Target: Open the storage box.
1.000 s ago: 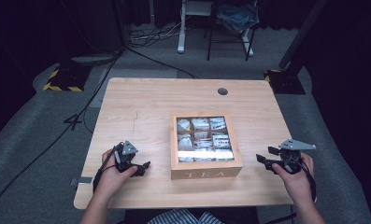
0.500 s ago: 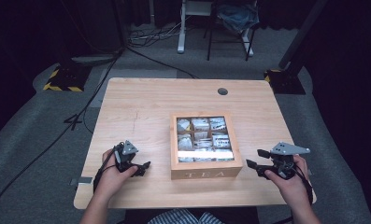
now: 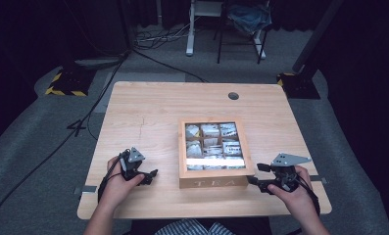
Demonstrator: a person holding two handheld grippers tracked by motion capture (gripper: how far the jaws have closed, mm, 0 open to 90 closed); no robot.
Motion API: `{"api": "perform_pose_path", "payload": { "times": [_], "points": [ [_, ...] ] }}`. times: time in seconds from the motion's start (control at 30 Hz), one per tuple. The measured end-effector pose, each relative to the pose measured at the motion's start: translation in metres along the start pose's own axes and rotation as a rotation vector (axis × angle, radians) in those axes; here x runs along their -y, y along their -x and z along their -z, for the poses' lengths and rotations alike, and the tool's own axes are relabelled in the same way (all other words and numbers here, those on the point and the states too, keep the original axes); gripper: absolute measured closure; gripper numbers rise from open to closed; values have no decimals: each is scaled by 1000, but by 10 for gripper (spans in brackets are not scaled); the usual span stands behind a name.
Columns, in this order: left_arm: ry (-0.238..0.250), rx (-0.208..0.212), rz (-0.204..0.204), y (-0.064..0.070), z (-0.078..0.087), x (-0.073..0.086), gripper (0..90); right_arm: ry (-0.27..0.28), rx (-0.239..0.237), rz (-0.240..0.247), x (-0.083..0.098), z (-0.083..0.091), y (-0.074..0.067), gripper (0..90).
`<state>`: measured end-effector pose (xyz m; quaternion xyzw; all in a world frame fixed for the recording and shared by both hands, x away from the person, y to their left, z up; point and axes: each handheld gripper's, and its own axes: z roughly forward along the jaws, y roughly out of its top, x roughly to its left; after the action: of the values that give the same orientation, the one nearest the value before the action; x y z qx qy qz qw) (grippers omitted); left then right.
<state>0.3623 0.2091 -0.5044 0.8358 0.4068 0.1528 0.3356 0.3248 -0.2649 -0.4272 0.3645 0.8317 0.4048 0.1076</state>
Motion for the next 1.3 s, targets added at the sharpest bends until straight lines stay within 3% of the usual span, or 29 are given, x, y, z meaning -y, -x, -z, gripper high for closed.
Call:
{"api": "perform_pose_path", "payload": {
  "times": [0.13, 0.27, 0.57, 0.77, 1.07, 1.3],
  "points": [
    [0, 0, 0, 0, 0, 0, 115, -15, -5, 13, 2, -7, -1, 346],
    [0, 0, 0, 0, 0, 0, 115, -20, 0, 44, 3, -11, -3, 412],
    [0, 0, 0, 0, 0, 0, 115, -62, 54, 104, 3, -13, -8, 506],
    [-2, 2, 1, 0, 0, 0, 114, -67, 58, 95, 3, -10, -8, 565],
    [-5, 4, 1, 0, 0, -1, 113, -54, 57, 68, 2, -8, -9, 583],
    [-5, 5, 1, 0, 0, -1, 113, -28, 89, 58, -1, -3, -14, 586]
  ]
}}
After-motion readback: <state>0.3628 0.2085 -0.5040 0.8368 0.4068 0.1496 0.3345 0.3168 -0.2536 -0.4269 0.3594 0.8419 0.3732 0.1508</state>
